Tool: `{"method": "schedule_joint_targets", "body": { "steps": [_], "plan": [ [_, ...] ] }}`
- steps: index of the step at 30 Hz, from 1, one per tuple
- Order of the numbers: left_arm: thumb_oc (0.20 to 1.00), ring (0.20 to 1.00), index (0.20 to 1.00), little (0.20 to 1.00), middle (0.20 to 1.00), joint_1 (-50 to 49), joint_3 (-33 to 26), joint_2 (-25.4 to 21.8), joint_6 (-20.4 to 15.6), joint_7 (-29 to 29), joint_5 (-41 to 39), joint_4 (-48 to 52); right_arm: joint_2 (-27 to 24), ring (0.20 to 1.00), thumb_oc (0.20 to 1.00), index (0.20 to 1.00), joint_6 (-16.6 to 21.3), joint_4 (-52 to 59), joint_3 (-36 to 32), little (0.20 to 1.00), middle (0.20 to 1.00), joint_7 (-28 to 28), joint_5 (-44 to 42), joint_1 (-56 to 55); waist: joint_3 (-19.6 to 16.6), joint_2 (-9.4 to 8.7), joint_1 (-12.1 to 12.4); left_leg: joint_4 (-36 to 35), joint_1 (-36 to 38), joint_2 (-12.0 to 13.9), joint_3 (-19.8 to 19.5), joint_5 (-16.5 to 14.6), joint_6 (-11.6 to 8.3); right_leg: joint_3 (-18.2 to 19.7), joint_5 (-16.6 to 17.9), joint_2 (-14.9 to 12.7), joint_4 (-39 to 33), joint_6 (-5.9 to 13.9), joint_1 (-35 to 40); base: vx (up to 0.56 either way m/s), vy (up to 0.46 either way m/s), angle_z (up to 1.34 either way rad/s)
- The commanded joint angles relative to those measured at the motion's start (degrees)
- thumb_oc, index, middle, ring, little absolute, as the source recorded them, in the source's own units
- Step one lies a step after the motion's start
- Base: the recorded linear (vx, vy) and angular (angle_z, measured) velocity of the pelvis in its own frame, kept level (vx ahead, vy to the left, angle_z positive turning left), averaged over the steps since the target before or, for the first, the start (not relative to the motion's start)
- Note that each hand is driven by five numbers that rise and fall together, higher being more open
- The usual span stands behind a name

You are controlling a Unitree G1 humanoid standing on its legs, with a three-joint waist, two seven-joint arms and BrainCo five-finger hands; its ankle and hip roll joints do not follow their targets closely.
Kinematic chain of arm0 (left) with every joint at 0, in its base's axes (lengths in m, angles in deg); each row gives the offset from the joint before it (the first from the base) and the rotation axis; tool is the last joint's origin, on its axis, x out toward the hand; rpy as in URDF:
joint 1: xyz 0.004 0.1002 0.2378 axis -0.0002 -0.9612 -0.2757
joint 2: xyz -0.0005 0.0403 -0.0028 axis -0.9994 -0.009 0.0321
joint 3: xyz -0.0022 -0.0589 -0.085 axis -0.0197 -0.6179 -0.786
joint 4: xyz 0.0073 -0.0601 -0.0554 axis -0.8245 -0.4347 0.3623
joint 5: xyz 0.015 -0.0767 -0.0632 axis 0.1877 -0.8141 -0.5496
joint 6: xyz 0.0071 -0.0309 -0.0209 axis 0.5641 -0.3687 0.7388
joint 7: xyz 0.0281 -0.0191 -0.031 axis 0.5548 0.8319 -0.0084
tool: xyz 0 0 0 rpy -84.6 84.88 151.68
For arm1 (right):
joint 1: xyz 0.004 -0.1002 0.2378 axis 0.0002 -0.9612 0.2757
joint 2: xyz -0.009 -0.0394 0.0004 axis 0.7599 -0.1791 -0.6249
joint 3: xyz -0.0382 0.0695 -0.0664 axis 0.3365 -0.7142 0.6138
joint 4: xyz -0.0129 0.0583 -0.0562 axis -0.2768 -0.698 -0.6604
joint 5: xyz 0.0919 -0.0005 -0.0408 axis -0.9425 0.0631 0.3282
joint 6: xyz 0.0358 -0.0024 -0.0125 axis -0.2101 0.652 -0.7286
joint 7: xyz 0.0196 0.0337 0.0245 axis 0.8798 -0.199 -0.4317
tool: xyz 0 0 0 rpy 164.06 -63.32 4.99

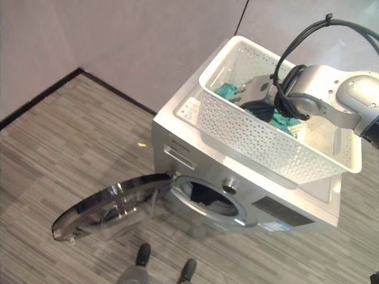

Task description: Grab the laundry basket,head to the washer,open it,put in the laundry and shut it.

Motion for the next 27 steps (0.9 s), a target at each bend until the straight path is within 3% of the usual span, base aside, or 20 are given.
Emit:
{"method": "schedule_joint_targets", "body": {
  "steps": [1, 7, 8, 9, 14, 15, 20, 27],
  "plan": [
    [1.000, 1.000, 1.000, 1.000, 1.000, -0.9, -2.4, -1.0, 0.4, 0.0, -0.8, -2.1, -0.8, 1.000, 1.000, 1.000, -3.9, -6.4, 0.6, 1.000, 1.000, -3.6, 5.6, 1.1, 1.8, -3.08, 0.8, -3.2, 0.0, -0.2, -1.9, 3.0, -1.33, -0.2, 5.9, -5.5, -0.2, 5.44, 3.4, -0.01, -0.014, 0.24],
    [1.000, 1.000, 1.000, 1.000, 1.000, -0.5, -2.0, 0.5, 0.4, 1.5, -2.6, -2.9, 1.9, 1.000, 1.000, 1.000, -8.3, -23.8, 0.6, 1.000, 1.000, -5.9, 3.5, 2.1, 2.6, 1.18, 0.6, -3.2, -1.5, -0.2, -1.4, 3.5, -1.41, 1.2, 6.3, -5.4, -0.2, 5.31, 1.2, 0.00, -0.008, -0.05],
    [1.000, 1.000, 1.000, 1.000, 1.000, -0.4, -2.0, 0.5, 0.4, 1.5, -2.6, -2.9, 2.0, 1.000, 1.000, 1.000, -8.2, -24.0, 0.6, 1.000, 1.000, -6.0, 3.5, 2.1, 2.5, 1.15, 0.5, -3.2, -1.8, -0.3, -1.5, 3.8, -1.34, 1.2, 6.6, -5.5, -0.2, 5.30, 1.0, -0.03, 0.016, -0.14],
    [1.000, 1.000, 1.000, 1.000, 1.000, -0.4, -1.7, 1.3, 0.1, 1.7, -3.4, -2.6, 2.9, 1.000, 1.000, 1.000, -9.5, -26.6, 0.6, 1.000, 1.000, -5.4, -0.2, 2.7, 3.0, 3.23, 0.6, -3.2, -2.9, -0.4, -1.3, 4.2, -1.35, 1.6, 6.8, -5.6, -0.2, 5.31, -0.3, -0.01, 0.008, -0.12],
    [1.000, 1.000, 1.000, 1.000, 1.000, -0.5, -1.3, 1.4, -0.3, 2.3, -4.3, -1.7, 3.2, 1.000, 1.000, 1.000, -9.5, -25.5, 0.6, 1.000, 1.000, -4.4, -3.0, 2.7, 3.7, 4.41, 0.8, -3.2, -4.4, -0.8, -1.2, 4.5, -1.35, 2.1, 7.2, -5.8, -0.2, 5.39, -1.8, 0.01, 0.002, -0.02],
    [1.000, 1.000, 1.000, 1.000, 1.000, -0.7, -1.3, 2.1, -0.6, 2.2, -4.6, -1.3, 2.3, 1.000, 1.000, 1.000, -9.0, -22.3, 0.6, 1.000, 1.000, -4.6, -6.6, 3.1, 3.9, 5.35, 0.8, -3.2, -4.8, -0.9, -1.2, 4.6, -1.32, 2.2, 7.2, -5.8, -0.2, 5.44, -2.3, 0.01, 0.017, -0.07],
    [1.000, 1.000, 1.000, 1.000, 1.000, 0.1, -0.9, 3.2, -1.1, 1.8, -4.9, -0.5, -0.9, 1.000, 1.000, 1.000, -7.0, -15.1, 0.6, 1.000, 1.000, -6.7, -11.1, 2.8, 4.6, 6.08, 0.6, -3.2, -5.8, -1.2, -1.3, 4.6, -1.24, 2.3, 7.3, -5.8, -0.2, 5.52, -3.2, 0.02, 0.004, -0.02],
    [1.000, 1.000, 1.000, 1.000, 1.000, 0.9, -0.4, 2.2, -1.6, 0.4, -3.6, -0.6, 0.2, 1.000, 1.000, 1.000, -4.8, -10.9, 0.6, 1.000, 1.000, -9.2, -6.9, 3.5, 4.8, 4.27, 1.2, -3.2, -6.5, -1.3, -1.7, 4.3, -1.20, 2.1, 7.1, -5.7, -0.2, 5.51, -3.7, 0.00, 0.000, 0.00]
  ]
}}
